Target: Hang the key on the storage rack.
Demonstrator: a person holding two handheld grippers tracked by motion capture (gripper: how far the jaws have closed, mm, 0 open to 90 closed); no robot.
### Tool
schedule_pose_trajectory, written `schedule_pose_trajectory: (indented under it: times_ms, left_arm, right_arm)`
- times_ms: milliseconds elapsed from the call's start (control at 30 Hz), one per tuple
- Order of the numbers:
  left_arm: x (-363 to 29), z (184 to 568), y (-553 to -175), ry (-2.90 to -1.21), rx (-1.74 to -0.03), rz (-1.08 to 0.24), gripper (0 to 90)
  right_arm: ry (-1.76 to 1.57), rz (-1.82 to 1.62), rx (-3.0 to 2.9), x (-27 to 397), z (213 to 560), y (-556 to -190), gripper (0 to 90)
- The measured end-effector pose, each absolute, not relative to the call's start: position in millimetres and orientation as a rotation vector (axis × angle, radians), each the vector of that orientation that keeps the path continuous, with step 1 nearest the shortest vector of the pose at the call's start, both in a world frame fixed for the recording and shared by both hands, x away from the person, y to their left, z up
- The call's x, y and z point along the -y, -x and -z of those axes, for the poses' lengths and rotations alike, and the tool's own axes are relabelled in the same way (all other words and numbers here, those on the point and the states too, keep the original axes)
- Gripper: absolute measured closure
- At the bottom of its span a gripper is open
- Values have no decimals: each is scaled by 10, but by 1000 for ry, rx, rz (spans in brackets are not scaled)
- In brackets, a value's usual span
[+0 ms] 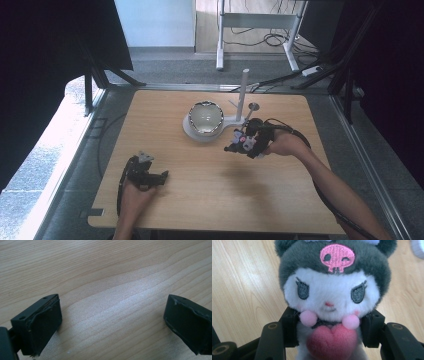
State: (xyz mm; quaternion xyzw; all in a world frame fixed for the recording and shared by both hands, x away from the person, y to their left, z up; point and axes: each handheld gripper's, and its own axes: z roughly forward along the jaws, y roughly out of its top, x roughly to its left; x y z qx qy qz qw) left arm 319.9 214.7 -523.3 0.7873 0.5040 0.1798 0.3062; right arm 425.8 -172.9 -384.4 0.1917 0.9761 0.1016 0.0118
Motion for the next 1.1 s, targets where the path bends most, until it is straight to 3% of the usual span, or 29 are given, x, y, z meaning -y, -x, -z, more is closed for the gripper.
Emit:
schedule_pose_trajectory:
  times_ms: [1100]
  left_arm:
    - [-2148, 5231, -3199, -2085, -1334, -471, 14]
  right_arm:
    - [-925, -396, -2816, 2361, 3062, -4905, 439]
